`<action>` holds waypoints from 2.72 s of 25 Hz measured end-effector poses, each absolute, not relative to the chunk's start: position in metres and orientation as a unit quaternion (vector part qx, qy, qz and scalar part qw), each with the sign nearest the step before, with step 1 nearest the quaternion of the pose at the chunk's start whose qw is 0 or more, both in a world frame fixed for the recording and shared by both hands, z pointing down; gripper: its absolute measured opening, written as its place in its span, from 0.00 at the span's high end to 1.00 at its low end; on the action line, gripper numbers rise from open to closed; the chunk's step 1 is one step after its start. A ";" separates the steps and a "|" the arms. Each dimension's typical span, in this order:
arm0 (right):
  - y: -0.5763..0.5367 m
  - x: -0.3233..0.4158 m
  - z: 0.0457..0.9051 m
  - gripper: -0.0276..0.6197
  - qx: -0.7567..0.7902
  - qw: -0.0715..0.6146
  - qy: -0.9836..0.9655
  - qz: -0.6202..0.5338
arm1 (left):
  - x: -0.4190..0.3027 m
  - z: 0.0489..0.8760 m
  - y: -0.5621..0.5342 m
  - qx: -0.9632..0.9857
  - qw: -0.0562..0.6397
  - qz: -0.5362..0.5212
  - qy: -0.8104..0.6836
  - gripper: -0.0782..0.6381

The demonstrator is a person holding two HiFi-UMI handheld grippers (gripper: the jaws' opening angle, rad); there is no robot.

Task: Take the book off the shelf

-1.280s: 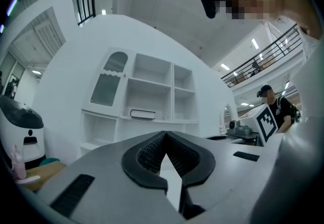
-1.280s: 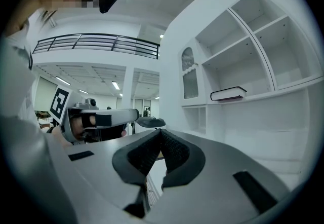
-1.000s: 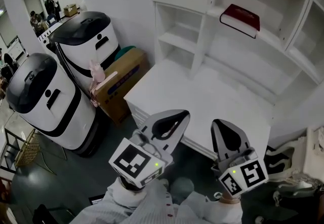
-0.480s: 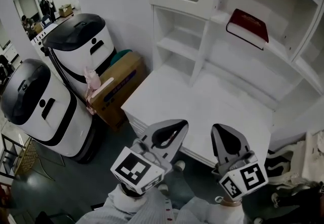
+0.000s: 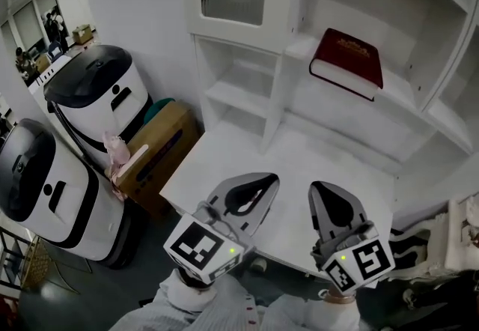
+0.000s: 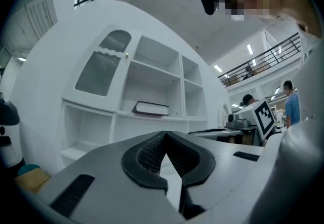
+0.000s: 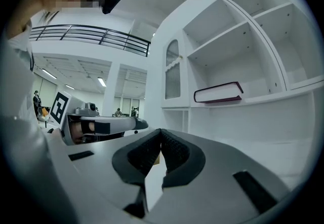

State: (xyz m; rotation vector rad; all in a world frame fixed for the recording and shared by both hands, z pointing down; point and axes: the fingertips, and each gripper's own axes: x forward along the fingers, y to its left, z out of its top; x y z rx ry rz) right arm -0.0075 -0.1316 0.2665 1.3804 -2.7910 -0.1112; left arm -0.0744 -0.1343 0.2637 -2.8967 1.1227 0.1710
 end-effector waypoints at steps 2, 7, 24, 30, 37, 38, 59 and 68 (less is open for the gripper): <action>-0.148 0.002 0.260 0.94 0.447 0.010 -0.894 -0.039 | -0.064 0.257 -0.151 -0.933 0.021 0.055 0.354 0.88; -0.188 0.028 0.246 0.94 0.456 0.001 -0.889 -0.048 | -0.038 0.246 -0.192 -0.937 0.035 0.056 0.342 0.88; -0.258 0.073 0.221 0.94 0.486 0.017 -0.869 -0.086 | -0.002 0.226 -0.275 -0.940 0.058 0.062 0.330 0.88; -0.263 0.080 0.213 0.94 0.514 0.015 -0.852 -0.096 | 0.001 0.219 -0.290 -0.945 0.069 0.061 0.314 0.88; -0.269 0.088 0.212 0.94 0.538 0.015 -0.837 -0.099 | 0.006 0.220 -0.300 -0.951 0.070 0.056 0.297 0.88; -0.269 0.089 0.212 0.94 0.542 0.015 -0.835 -0.100 | 0.006 0.220 -0.302 -0.951 0.071 0.055 0.297 0.88; -0.280 0.112 0.212 0.81 0.548 0.056 -0.825 -0.126 | 0.007 0.219 -0.321 -0.949 0.100 0.045 0.295 0.75; -0.281 0.126 0.197 0.74 0.567 0.078 -0.797 -0.192 | -0.001 0.212 -0.333 -0.938 0.137 0.032 0.318 0.69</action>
